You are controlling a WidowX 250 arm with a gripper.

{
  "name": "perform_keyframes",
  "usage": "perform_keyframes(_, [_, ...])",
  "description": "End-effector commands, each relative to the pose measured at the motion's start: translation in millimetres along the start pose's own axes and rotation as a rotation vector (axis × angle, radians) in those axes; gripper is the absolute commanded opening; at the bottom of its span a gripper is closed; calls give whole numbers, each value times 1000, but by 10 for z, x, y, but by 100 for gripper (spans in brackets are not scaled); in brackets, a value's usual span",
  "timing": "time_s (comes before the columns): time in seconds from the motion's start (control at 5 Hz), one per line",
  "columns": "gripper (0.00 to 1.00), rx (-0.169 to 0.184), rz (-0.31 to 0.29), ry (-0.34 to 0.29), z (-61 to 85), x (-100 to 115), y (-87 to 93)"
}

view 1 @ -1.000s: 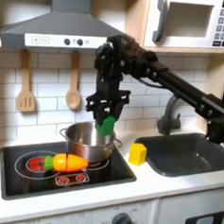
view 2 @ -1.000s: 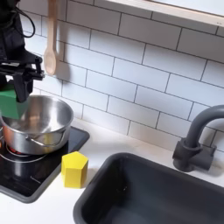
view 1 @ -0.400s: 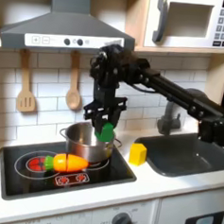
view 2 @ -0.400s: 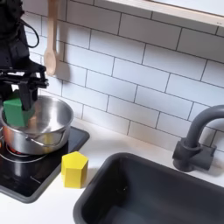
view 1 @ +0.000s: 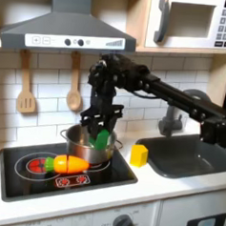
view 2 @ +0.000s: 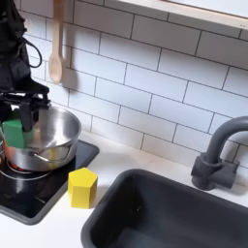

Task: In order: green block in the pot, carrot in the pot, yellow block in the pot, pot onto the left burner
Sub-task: 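Put the green block in the pot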

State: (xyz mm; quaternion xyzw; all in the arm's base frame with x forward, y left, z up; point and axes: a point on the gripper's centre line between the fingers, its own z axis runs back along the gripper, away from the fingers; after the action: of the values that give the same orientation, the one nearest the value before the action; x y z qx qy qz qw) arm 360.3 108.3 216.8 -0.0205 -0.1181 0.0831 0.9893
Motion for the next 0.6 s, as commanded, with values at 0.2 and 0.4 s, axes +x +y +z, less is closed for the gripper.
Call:
perform_keyframes(0.2, [0,13,-4,-36,-6,130,27])
perform_keyframes(0.4, [0,14,-3,-40,-20,163,28])
